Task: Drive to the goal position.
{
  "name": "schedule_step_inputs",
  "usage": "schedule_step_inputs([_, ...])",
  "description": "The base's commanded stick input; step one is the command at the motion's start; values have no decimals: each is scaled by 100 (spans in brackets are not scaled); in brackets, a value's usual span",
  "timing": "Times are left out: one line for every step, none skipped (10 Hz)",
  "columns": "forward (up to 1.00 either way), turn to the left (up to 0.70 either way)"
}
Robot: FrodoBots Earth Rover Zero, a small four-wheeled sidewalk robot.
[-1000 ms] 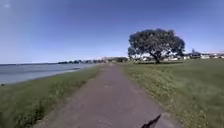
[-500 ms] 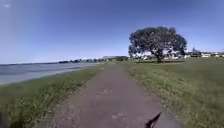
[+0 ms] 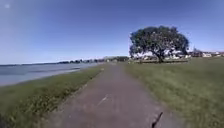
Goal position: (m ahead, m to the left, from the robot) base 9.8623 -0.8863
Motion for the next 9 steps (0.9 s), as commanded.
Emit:
schedule_step_inputs([70, 0])
schedule_step_inputs([70, 0])
schedule_step_inputs([70, 0])
schedule_step_inputs([70, 0])
schedule_step_inputs([70, 0])
schedule_step_inputs([70, 0])
schedule_step_inputs([70, 0])
schedule_step_inputs([70, 0])
schedule_step_inputs([70, 0])
